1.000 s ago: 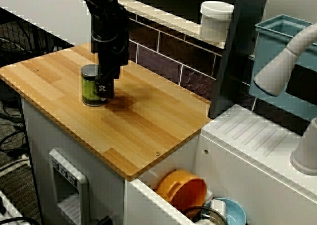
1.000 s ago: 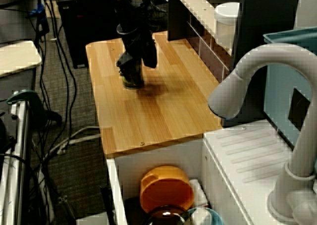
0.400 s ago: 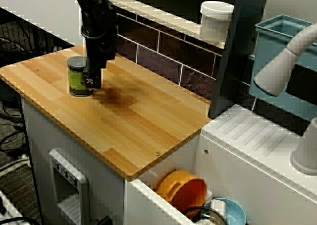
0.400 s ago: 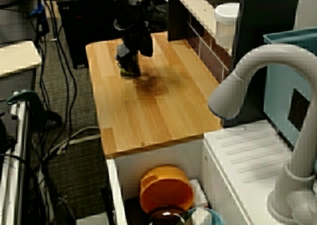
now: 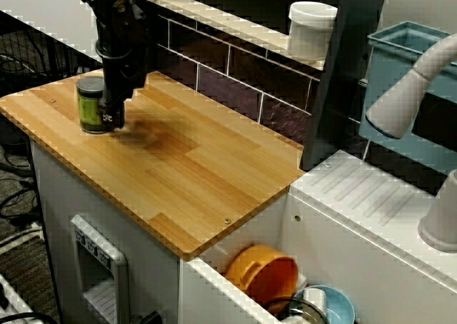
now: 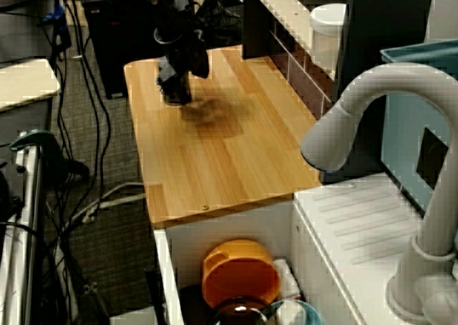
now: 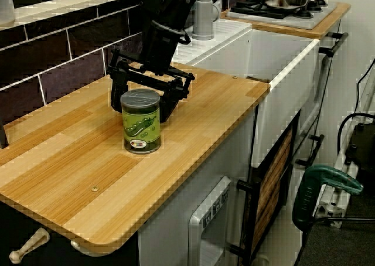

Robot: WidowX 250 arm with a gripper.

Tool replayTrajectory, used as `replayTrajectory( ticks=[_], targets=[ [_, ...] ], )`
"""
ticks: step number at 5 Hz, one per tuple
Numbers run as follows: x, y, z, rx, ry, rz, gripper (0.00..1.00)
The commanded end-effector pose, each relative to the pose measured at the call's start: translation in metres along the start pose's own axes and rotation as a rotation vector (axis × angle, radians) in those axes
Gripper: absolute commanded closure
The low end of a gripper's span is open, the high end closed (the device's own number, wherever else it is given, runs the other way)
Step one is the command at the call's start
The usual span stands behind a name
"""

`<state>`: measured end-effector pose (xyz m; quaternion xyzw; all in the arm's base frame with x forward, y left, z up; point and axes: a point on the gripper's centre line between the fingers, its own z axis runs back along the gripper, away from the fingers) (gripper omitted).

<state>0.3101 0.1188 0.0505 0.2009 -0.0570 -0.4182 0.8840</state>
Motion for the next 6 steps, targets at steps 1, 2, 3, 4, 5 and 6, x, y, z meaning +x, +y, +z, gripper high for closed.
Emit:
replayTrajectory(
  ticks=[1,2,3,4,5,6],
  targets=[
    [-0.013,0.022,0.020,0.038,0.000,0.068,0.00],
    [-0.009,0.027,0.028,-0.030,0.003,0.102,0.00],
    [-0.007,0.036,0.044,-0.109,-0.015,0.147,0.00],
    [-0.009,0.036,0.054,-0.152,-0.033,0.185,0.00],
    [-0.023,0.042,0.058,-0.187,-0.041,0.303,0.00],
    [-0.044,0.058,0.071,-0.234,-0.066,0.376,0.00]
  ],
)
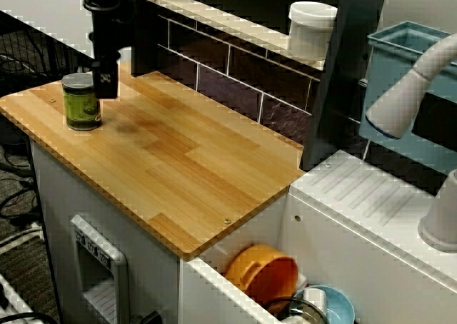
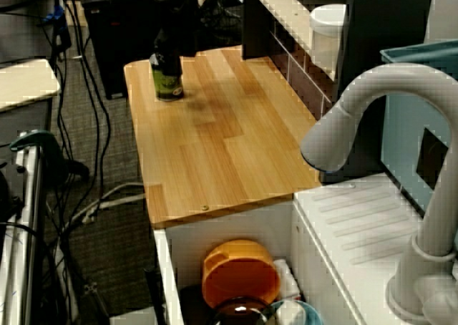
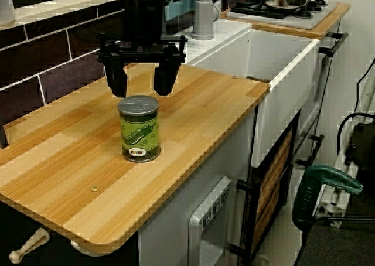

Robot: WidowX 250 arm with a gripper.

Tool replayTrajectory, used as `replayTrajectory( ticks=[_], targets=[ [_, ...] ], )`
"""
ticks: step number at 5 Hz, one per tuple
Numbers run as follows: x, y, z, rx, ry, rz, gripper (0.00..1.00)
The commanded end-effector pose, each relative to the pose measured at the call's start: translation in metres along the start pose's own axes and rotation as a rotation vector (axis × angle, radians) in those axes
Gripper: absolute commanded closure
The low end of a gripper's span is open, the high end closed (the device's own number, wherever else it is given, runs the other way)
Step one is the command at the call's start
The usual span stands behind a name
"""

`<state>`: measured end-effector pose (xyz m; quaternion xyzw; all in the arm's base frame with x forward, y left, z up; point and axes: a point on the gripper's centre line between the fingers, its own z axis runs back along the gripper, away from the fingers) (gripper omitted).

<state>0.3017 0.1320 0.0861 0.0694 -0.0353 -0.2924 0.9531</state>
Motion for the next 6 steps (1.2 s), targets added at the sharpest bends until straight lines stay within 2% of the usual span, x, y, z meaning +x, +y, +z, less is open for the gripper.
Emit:
replayTrajectory(
  ticks=[1,2,3,4,6],
  targets=[
    [-0.033,0.049,0.065,-0.005,-0.106,0.133,0.00],
    [-0.044,0.055,0.070,-0.006,-0.118,0.156,0.00],
    [-0.055,0.055,0.063,0.012,-0.091,0.164,0.00],
    [-0.062,0.049,0.053,0.014,-0.074,0.140,0.00],
    [-0.072,0.037,0.029,0.053,-0.028,0.103,0.00]
  ],
)
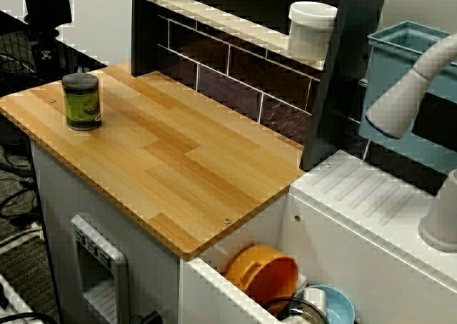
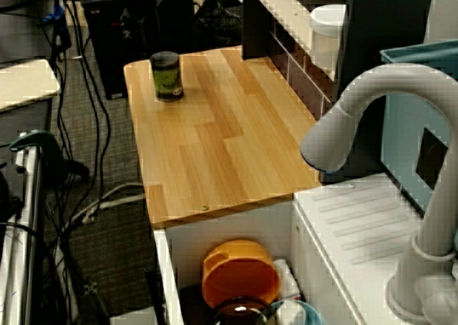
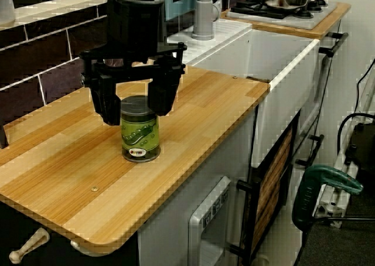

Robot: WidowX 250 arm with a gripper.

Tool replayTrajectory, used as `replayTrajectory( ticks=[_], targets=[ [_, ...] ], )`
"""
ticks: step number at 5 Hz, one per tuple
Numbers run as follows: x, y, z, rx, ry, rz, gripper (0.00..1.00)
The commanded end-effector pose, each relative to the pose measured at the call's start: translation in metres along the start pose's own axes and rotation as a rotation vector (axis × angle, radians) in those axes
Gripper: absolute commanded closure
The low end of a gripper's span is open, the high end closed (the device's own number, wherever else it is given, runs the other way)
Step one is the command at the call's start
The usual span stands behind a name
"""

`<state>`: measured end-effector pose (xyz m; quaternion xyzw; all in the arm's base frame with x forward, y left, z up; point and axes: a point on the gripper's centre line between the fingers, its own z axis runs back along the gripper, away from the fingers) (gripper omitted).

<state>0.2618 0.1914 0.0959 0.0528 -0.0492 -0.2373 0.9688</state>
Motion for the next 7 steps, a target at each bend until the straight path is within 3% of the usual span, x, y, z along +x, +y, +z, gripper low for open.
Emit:
replayTrajectory(
  ticks=[1,5,7],
  targets=[
    [-0.002,0.005,0.014,0.064,0.016,-0.032,0.00],
    [0.016,0.012,-0.015,0.067,0.062,-0.021,0.00],
    [0.040,0.008,-0.009,0.009,0.061,-0.021,0.00]
  ],
)
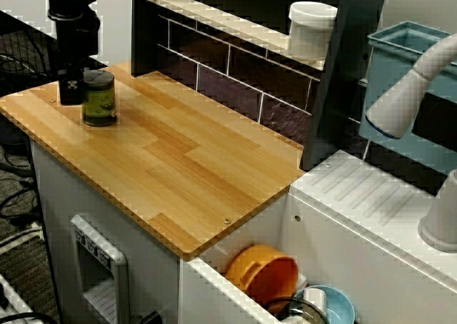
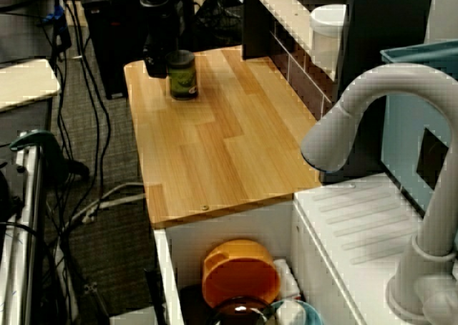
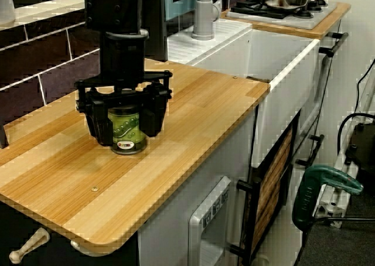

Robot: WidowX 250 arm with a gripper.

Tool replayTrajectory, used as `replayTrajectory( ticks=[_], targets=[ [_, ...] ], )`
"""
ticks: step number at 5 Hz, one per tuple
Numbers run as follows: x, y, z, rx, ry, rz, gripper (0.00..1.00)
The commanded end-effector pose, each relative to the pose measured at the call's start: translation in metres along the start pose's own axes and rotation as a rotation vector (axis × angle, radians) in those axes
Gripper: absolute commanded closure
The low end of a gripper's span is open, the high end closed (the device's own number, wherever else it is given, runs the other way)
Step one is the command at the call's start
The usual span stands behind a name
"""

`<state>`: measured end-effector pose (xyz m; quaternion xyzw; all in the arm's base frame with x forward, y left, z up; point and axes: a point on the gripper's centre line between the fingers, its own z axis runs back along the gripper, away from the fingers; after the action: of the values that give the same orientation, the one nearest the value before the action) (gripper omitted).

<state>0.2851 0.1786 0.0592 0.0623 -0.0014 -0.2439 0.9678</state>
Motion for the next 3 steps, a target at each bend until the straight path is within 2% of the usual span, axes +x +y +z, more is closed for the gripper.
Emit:
replayTrajectory(
  ticks=[1,3],
  targets=[
    [0.021,0.007,0.036,-0.027,-0.036,-0.021,0.00],
    [0.026,-0.011,0.045,-0.097,-0.033,-0.068,0.00]
  ],
)
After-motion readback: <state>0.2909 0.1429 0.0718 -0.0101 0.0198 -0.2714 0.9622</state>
